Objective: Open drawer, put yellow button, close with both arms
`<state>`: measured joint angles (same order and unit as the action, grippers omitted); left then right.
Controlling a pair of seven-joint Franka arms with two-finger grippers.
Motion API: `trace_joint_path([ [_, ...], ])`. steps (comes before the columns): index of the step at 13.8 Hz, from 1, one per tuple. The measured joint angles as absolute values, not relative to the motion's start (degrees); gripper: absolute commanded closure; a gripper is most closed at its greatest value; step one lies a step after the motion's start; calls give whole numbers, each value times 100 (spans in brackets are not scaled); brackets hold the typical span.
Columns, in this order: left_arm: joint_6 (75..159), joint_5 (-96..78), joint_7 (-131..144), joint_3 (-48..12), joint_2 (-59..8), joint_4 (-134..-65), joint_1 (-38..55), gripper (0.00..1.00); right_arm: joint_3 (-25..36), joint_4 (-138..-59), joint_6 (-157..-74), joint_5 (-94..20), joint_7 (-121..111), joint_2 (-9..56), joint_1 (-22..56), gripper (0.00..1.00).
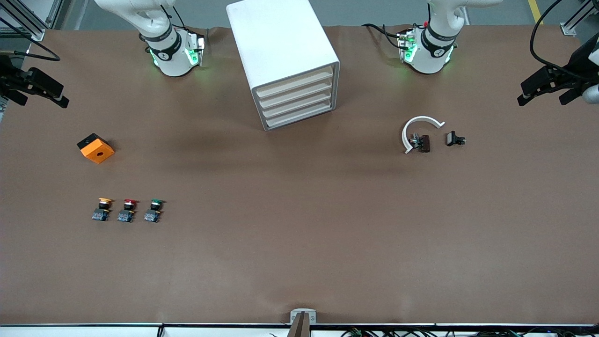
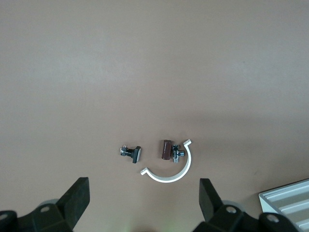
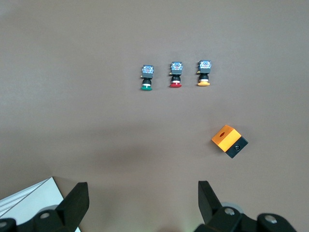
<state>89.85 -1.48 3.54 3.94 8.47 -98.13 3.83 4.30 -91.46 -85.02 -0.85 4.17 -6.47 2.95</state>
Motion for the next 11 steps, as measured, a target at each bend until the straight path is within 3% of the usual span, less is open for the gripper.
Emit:
trace_joint_path([
  [3, 9002, -283, 760, 425, 385, -9772, 250, 0, 439, -9146, -8500, -85, 417, -647, 293, 0],
  [8, 9347, -1470, 1318, 440, -1144, -9112, -82, 0, 470, -9145, -8497, -78, 417, -647, 286, 0],
  [11, 9529, -2147, 2011, 428, -1736, -8946, 10, 0, 480, -9145, -8496, 1, 409, -647, 285, 0],
])
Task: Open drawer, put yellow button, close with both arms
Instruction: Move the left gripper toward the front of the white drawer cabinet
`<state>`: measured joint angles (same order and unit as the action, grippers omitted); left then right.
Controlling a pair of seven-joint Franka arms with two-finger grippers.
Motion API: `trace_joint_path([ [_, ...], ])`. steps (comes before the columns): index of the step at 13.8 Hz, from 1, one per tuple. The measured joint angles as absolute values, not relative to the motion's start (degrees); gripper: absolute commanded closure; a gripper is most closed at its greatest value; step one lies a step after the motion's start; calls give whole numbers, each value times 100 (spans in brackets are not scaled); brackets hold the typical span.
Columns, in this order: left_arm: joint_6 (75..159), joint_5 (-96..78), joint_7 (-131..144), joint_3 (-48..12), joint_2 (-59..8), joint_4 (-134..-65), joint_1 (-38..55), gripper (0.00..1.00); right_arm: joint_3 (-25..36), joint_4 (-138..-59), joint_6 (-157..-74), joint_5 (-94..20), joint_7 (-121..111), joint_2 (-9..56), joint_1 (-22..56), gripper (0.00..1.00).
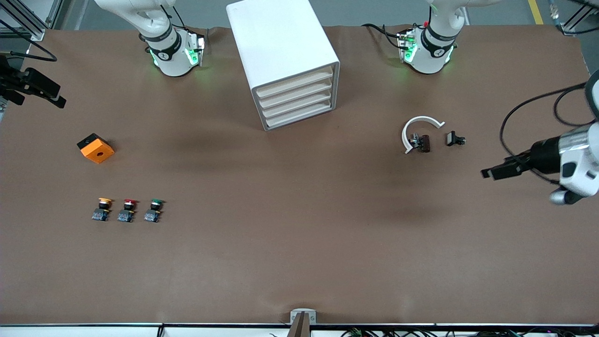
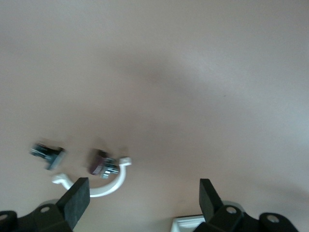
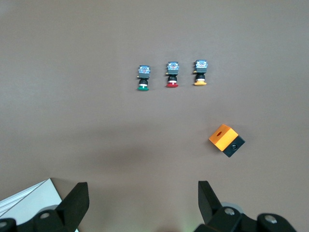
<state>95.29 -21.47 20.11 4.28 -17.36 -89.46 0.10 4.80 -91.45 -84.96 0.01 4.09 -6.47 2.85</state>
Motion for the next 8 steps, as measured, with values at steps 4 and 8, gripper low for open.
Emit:
trace_joint_path([
  [4, 9506, -2658, 3537, 290, -2095, -8913, 271, 0, 481, -9157, -8419, 66, 401, -635, 284, 0],
  [8, 8829, -2706, 5440, 262, -2478, -8912, 921, 0, 508, -9174, -8376, 93, 413, -573, 151, 0],
])
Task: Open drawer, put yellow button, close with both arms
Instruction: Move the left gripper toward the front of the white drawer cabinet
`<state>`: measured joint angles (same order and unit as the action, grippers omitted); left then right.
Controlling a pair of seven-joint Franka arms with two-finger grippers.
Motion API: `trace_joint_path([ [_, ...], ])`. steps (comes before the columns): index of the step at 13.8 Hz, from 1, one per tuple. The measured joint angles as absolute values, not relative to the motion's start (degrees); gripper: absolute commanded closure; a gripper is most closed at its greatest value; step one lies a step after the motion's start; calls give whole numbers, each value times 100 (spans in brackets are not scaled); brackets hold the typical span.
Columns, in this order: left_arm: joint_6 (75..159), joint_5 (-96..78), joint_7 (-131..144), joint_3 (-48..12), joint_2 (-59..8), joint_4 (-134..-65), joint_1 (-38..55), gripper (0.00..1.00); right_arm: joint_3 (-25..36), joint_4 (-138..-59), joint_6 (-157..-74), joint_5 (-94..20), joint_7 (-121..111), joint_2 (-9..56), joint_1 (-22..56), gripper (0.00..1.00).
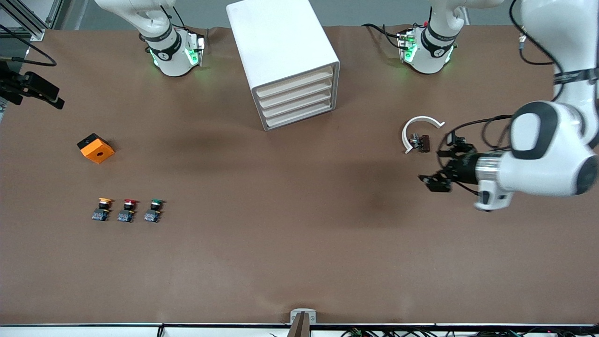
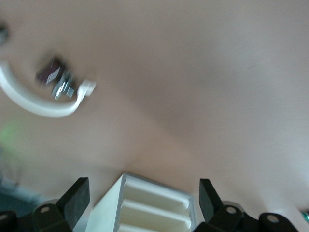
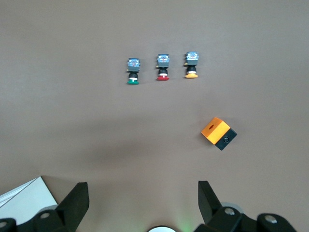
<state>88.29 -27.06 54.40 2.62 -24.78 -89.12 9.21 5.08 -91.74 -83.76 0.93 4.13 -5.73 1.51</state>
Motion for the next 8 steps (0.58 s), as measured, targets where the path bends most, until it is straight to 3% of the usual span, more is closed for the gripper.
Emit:
trace_joint_path([
  [8, 6709, -3468, 7773, 257, -3169, -8905, 1437, 0, 521, -9169, -9048, 93, 183, -163, -54, 0],
])
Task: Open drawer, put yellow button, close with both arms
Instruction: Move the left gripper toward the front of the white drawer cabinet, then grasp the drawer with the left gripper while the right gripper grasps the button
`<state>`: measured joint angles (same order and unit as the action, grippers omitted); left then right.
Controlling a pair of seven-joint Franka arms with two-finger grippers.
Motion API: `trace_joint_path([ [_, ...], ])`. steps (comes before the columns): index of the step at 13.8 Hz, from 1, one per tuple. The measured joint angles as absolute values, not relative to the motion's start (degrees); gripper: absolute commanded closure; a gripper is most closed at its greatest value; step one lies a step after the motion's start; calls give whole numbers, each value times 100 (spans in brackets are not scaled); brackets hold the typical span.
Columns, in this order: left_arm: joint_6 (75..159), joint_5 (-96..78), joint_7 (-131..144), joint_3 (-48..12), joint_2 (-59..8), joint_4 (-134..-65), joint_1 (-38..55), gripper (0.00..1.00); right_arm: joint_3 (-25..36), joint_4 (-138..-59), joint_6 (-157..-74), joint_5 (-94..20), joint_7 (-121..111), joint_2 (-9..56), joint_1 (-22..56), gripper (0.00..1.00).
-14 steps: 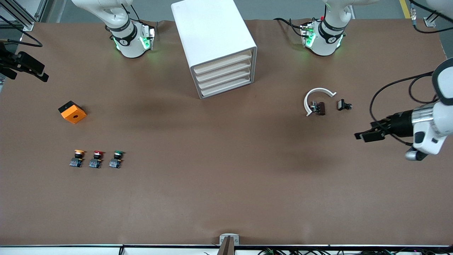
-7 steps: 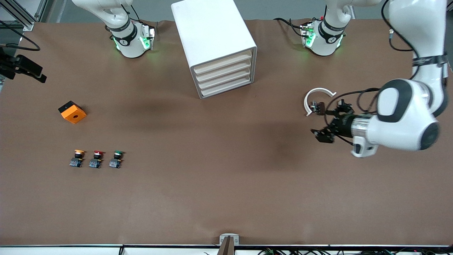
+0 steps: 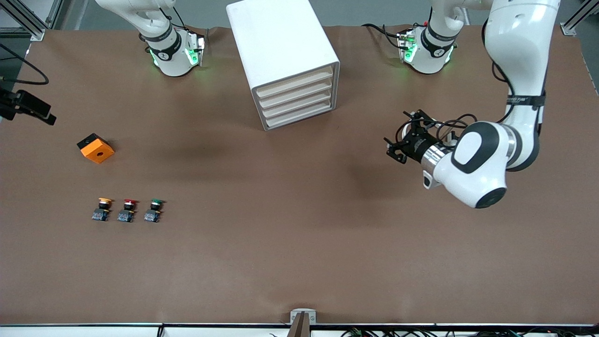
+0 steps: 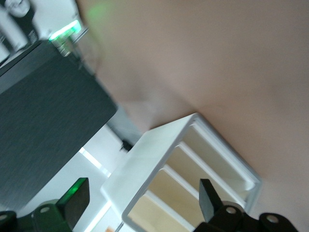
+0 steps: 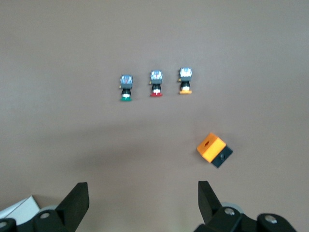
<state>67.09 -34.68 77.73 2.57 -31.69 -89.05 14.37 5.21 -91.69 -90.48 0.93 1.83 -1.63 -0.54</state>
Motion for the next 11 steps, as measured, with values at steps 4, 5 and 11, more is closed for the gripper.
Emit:
trace_joint_path([
  [4, 6451, -3804, 8886, 254, -3602, -8901, 1800, 0, 530, -9177, -9680, 99, 141, 444, -267, 0],
  [5, 6436, -3971, 9096, 254, -3697, -8898, 1856, 0, 531, -9182, -9874, 98, 139, 638, -333, 0],
  [11, 6290, -4933, 10299, 248, -3970, -8661, 1968, 0, 543, -9673, -11738, 91, 138, 1651, -685, 0],
])
